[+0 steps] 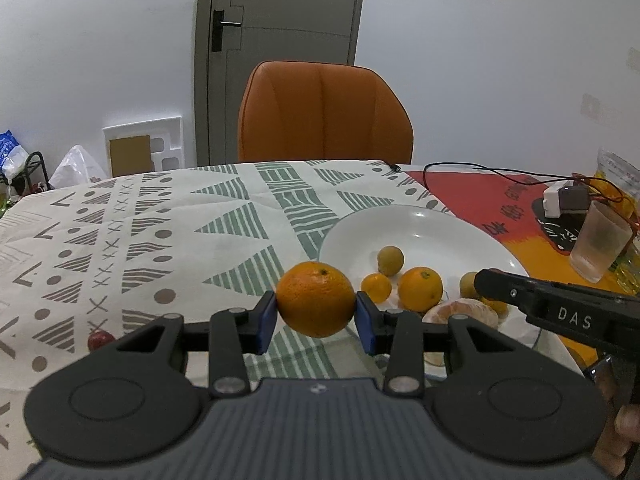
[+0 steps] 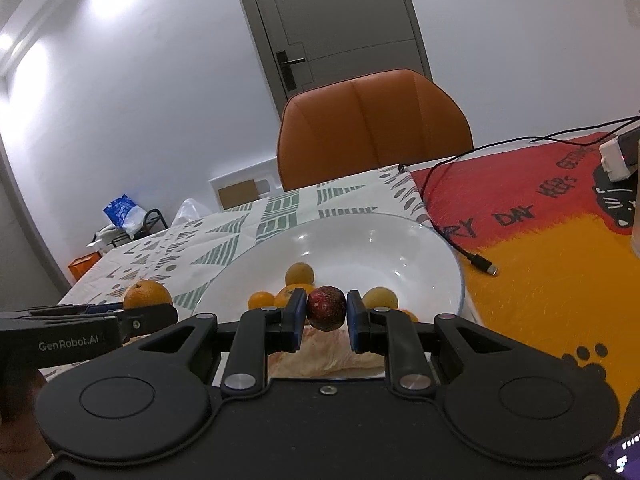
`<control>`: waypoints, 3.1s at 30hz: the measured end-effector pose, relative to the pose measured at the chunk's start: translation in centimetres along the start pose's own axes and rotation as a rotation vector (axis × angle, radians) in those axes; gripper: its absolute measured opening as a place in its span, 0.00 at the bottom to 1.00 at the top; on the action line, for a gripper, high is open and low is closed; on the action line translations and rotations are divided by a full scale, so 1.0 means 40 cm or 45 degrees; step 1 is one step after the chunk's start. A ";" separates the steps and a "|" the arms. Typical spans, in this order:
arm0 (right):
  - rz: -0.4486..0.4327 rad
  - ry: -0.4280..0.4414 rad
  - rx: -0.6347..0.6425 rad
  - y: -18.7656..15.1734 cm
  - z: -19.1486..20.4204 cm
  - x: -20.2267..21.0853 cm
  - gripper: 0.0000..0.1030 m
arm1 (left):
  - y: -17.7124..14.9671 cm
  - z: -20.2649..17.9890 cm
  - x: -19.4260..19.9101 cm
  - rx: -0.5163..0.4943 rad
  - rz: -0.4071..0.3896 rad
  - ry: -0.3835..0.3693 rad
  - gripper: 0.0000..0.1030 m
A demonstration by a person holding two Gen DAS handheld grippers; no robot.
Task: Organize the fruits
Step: 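Carry the orange and the red plum over the white bowl, then open both grippers to drop the orange and plum into the bowl, then move both open grippers back over the last pomelo segment and red plum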
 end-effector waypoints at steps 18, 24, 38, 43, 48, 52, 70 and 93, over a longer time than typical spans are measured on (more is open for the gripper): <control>0.006 -0.024 0.005 0.017 -0.023 -0.019 0.25 | 0.016 -0.043 -0.068 -0.027 0.038 -0.063 0.39; 0.024 -0.036 -0.006 0.003 -0.042 -0.003 0.26 | 0.012 -0.064 -0.068 -0.045 0.024 -0.081 0.41; 0.006 -0.018 0.014 -0.007 0.007 0.030 0.48 | 0.013 -0.008 0.014 -0.029 -0.024 -0.025 0.58; 0.008 0.008 0.026 -0.014 0.047 0.033 0.54 | 0.010 0.037 0.055 -0.013 -0.050 0.032 0.66; 0.007 0.045 0.047 -0.021 0.093 0.046 0.57 | 0.005 0.079 0.100 0.003 -0.080 0.095 0.76; 0.005 0.078 0.067 -0.025 0.127 0.054 0.60 | -0.005 0.109 0.130 0.022 -0.088 0.139 0.77; -0.017 0.182 0.133 -0.038 0.255 0.076 1.00 | -0.064 0.251 0.224 0.128 -0.111 0.301 0.84; 0.060 0.296 0.268 -0.079 0.433 0.054 0.84 | -0.123 0.414 0.317 0.291 -0.141 0.386 0.84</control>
Point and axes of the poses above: each gripper's, at about its wrist camera, not at the fingertips, and x roughly against the way its jaws point, z to its left, y to its top, the point moved 6 cm from there along -x, roughly the way its jaws point, and after that the axes turned 13 degrees about -y, right-handed, at the moved point
